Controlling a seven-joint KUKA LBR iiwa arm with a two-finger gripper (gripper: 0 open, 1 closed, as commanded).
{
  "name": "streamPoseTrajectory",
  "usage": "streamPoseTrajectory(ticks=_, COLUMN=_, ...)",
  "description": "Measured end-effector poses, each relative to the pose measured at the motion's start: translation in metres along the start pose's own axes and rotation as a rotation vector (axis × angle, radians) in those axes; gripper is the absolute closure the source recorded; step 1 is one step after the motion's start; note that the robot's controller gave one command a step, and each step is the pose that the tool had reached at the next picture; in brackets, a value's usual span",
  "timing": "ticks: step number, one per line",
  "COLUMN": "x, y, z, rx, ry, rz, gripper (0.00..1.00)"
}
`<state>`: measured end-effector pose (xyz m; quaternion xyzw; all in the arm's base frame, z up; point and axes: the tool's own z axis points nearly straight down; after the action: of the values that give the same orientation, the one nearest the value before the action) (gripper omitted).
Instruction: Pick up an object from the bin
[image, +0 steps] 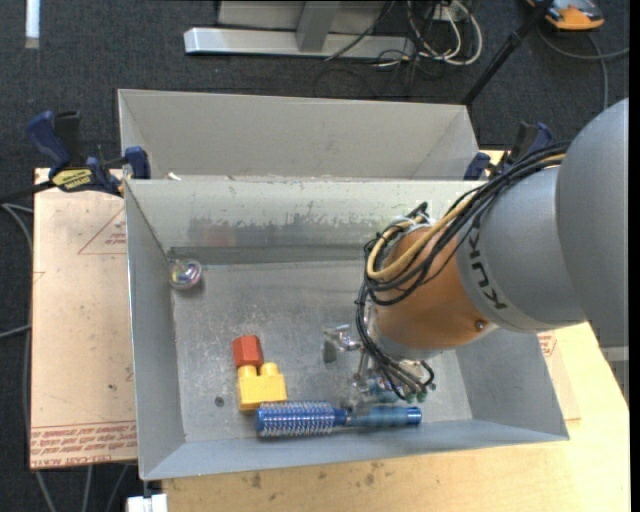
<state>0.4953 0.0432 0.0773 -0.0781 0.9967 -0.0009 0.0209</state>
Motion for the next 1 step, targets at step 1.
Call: streamPoseTrajectory(ticks=1, x=0.0169, y=-0.0654, z=-0.1084, rx=-0.004, ry=0.033, rz=-0.124, gripper=0.0)
